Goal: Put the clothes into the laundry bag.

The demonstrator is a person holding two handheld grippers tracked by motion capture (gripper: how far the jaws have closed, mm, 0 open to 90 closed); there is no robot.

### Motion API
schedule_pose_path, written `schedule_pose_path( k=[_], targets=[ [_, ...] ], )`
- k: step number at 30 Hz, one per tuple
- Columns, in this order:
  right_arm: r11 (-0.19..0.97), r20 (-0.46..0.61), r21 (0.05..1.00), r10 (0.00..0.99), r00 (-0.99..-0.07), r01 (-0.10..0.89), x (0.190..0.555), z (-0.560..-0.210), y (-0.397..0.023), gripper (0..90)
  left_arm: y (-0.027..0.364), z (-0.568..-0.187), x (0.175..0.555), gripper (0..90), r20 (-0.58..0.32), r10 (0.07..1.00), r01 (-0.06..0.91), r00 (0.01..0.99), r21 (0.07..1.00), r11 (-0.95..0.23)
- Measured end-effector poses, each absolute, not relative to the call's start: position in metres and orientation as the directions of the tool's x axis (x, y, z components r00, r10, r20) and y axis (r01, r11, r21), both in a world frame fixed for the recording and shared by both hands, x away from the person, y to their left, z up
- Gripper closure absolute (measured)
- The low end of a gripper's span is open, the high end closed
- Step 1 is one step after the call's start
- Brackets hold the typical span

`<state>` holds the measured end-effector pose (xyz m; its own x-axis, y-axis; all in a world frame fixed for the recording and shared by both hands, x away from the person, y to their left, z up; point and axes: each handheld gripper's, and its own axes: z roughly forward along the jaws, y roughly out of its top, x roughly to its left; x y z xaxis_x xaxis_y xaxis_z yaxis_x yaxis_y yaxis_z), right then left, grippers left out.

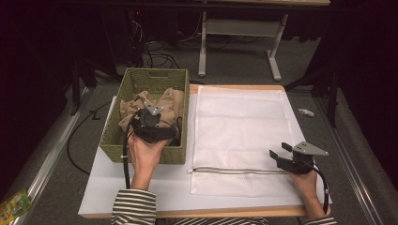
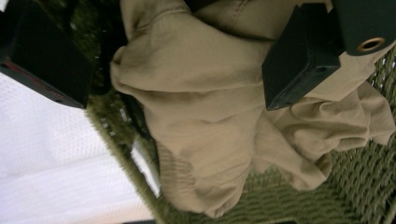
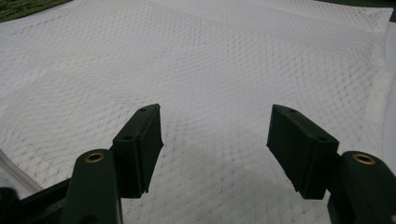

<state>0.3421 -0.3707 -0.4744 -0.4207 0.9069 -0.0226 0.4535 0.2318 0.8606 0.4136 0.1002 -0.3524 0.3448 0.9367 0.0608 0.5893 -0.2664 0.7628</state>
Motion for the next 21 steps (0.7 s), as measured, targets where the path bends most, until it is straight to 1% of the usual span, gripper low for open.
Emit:
schedule_pose_path(
  k=[2,4,9,11,16,17,20,21],
  targets=[
    [0.23,-0.022,0.863,0.907,-0.42,0.45,0.342,-0.474,-0.371,35.6,0.102,-0.355,0.42,8.1,0.063,0.939,0.603,0.339,0.752,-0.269],
    [0.228,-0.021,0.863,0.908,-0.418,0.451,0.342,-0.474,-0.371,35.6,0.101,-0.359,0.43,2.5,0.063,0.934,0.628,0.351,0.725,-0.284],
    [0.228,-0.021,0.863,0.908,-0.419,0.451,0.342,-0.474,-0.371,35.4,0.099,-0.361,0.443,2.1,0.062,0.937,0.648,0.343,0.706,-0.284],
    [0.23,-0.023,0.862,0.908,-0.418,0.452,0.342,-0.474,-0.371,35.3,0.097,-0.363,0.455,0.8,0.066,0.937,0.677,0.343,0.673,-0.296],
    [0.226,-0.02,0.863,0.909,-0.416,0.452,0.342,-0.474,-0.371,35.3,0.094,-0.369,0.468,0.3,0.074,0.934,0.698,0.349,0.645,-0.312],
    [0.229,-0.022,0.863,0.908,-0.418,0.451,0.342,-0.474,-0.371,35.3,0.093,-0.371,0.477,0.3,0.061,0.936,0.723,0.347,0.619,-0.308],
    [0.233,-0.026,0.86,0.908,-0.418,0.453,0.342,-0.474,-0.37,35.1,0.092,-0.374,0.485,0.3,0.056,0.939,0.736,0.341,0.605,-0.303],
    [0.232,-0.025,0.861,0.908,-0.417,0.453,0.342,-0.474,-0.371,35.0,0.091,-0.376,0.492,0.2,0.049,0.942,0.758,0.332,0.58,-0.298]
  ],
)
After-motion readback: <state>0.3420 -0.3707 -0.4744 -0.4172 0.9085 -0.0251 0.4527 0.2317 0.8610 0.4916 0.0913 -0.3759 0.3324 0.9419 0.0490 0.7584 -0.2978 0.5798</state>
